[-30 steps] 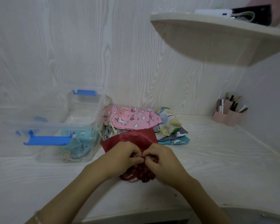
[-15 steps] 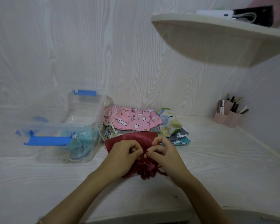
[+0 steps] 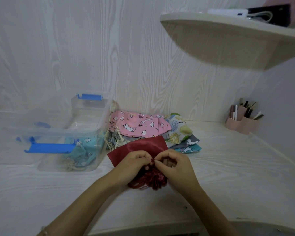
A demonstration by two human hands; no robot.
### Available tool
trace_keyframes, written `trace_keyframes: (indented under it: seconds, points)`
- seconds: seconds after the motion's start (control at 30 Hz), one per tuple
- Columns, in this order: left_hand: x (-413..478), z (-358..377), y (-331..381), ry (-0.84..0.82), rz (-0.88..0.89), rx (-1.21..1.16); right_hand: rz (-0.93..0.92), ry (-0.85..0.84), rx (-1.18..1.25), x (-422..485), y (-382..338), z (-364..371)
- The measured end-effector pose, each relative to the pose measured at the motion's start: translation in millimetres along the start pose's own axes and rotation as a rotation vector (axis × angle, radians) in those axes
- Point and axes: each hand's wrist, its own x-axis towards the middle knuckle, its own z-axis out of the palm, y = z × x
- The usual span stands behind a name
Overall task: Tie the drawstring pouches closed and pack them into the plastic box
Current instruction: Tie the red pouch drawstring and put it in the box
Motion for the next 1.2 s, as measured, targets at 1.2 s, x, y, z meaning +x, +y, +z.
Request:
trace_keyframes:
  seconds: [1.2]
  points:
    - [-12,-18,14,0.295,0.442,0.821,-0.039,-0.301,-0.193,22,-30,-39]
